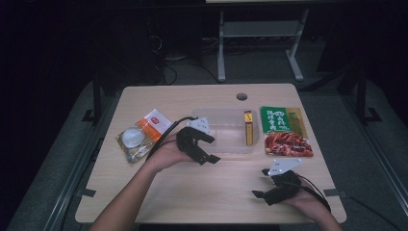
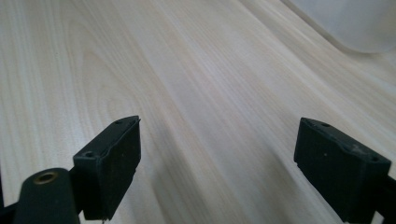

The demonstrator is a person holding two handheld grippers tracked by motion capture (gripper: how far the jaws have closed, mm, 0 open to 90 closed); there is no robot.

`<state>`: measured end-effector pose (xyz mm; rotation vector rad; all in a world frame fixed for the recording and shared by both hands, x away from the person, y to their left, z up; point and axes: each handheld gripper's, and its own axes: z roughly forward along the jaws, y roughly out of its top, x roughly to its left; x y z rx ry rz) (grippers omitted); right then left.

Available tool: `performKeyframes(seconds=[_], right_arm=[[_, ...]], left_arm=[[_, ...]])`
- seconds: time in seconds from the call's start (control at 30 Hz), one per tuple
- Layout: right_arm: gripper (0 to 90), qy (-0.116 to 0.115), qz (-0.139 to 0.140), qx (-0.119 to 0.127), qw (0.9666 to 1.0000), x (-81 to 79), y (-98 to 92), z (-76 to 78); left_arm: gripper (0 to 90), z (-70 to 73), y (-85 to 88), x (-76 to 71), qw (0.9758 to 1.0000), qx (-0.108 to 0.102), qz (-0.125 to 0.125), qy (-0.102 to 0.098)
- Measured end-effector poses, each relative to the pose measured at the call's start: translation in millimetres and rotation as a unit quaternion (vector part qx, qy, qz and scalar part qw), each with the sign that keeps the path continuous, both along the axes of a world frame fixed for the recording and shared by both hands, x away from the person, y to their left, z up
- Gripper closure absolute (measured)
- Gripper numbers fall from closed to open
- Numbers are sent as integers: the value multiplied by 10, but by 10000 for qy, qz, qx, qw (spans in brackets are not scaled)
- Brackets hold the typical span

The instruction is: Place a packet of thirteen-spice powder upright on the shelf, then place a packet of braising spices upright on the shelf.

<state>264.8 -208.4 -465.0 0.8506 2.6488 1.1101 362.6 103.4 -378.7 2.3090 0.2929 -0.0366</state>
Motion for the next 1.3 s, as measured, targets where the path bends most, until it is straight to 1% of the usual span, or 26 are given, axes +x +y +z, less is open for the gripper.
performKeyframes(seconds=[0.07,0.17,0.27,0.33,0.43,0.47,0.53,0.6,0.7,0.77,0.8,0.83,0.87,0.93,0.97,1.0,1.03,1.07,1.1,1.13,1.17,1.2,1.27,1.3], right_arm=[[143,-60,-37,-6,10000,13,-25,3],[141,-52,-195,12,9998,34,-64,19],[143,-12,-405,-69,9992,81,-108,35],[148,-24,-487,-68,9988,116,-129,58],[176,-60,-623,-8,9980,156,-140,103],[178,-101,-630,-28,9980,173,-146,116],[194,-116,-738,-14,9972,203,-147,139],[212,-144,-846,2,9963,248,-160,161],[260,-199,-1029,-3,9945,316,-197,191],[332,-262,-1162,-79,9928,369,-231,212],[369,-263,-1288,-113,9913,402,-249,222],[439,-349,-1356,-150,9900,445,-277,234],[527,-367,-1451,-150,9886,470,-294,243],[632,-428,-1628,-122,9856,559,-353,254],[682,-390,-1709,-142,9844,615,-376,249],[710,-377,-1752,-203,9836,672,-396,242],[757,-392,-1820,-277,9821,739,-423,238],[790,-390,-1862,-290,9813,779,-439,238],[820,-346,-1955,-291,9797,836,-467,243],[837,-376,-1989,-308,9788,871,-483,241],[857,-353,-2075,-339,9770,918,-504,244],[863,-320,-2129,-346,9759,955,-522,247],[874,-335,-2203,-281,9744,1007,-563,257],[876,-333,-2208,-363,9741,1032,-582,261]], left_arm=[[192,-76,85,-87,9999,-59,82,26],[192,-202,204,-211,9998,-109,164,68],[192,-314,321,-304,9997,-65,227,111],[191,-380,405,-362,9994,-67,327,114],[192,-464,534,-441,9989,-65,446,110],[192,-488,575,-459,9988,-37,477,100],[192,-531,653,-498,9983,-14,571,70],[192,-564,736,-534,9977,-42,672,103],[194,-608,865,-586,9969,-70,788,48],[195,-648,920,-601,9962,-41,872,30],[194,-666,946,-597,9959,-16,899,37],[194,-680,963,-596,9954,-55,953,78],[194,-695,989,-595,9947,-114,1009,141],[194,-713,1039,-620,9937,-209,1086,176],[194,-719,1069,-630,9938,-250,1073,152],[194,-735,1099,-652,9925,-345,1153,235],[195,-742,1122,-655,9926,-318,1152,233],[195,-754,1152,-660,9923,-268,1188,234],[195,-762,1166,-659,9921,-280,1203,220],[195,-768,1186,-652,9917,-271,1234,241],[195,-771,1195,-648,9912,-294,1264,251],[195,-770,1203,-649,9911,-290,1275,231],[195,-769,1222,-654,9908,-262,1319,168],[194,-773,1235,-662,9902,-266,1361,182]])
